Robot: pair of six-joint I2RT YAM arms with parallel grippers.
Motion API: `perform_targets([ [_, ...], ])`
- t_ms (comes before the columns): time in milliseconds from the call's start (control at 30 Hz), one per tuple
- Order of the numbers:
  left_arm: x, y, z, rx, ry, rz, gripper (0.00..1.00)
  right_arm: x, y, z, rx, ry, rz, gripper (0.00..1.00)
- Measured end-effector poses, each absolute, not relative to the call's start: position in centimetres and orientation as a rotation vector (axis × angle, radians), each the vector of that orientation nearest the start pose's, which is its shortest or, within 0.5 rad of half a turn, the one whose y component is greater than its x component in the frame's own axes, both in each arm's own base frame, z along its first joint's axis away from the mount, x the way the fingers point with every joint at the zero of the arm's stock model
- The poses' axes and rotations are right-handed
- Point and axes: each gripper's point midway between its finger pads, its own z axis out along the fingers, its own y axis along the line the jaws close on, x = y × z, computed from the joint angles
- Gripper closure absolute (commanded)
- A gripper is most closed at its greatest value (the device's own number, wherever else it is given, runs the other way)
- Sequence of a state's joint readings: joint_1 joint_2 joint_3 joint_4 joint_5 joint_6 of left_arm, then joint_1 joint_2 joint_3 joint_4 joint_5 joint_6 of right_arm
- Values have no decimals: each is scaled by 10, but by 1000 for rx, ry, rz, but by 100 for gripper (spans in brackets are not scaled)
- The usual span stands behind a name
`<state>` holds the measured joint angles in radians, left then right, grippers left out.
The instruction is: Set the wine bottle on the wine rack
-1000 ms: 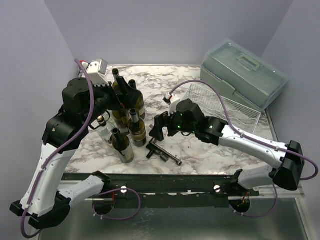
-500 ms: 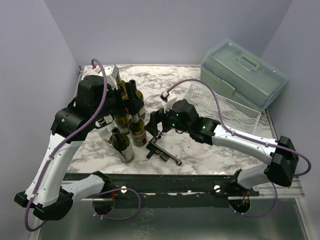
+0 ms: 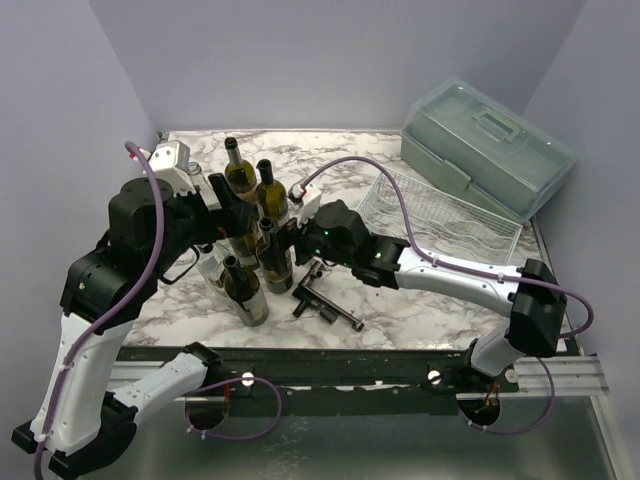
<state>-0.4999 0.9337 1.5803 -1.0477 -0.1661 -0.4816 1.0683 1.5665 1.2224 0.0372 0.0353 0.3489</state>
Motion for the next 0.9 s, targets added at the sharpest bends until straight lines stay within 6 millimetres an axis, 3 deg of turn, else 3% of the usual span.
perform_targets([
  [300,212,-98,392,-98,1979,-449,1,248,450,241,-674,1807,841,5],
  [600,209,-95,387,-72,1995,-416,1,249,460,253,-639,1737,825,13],
  [800,201,-82,394,-84,1952,-385,1,254,471,238,-644,1754,800,19],
  [900,194,-73,401,-95,1915,-369,1,253,474,231,-654,1764,796,28],
])
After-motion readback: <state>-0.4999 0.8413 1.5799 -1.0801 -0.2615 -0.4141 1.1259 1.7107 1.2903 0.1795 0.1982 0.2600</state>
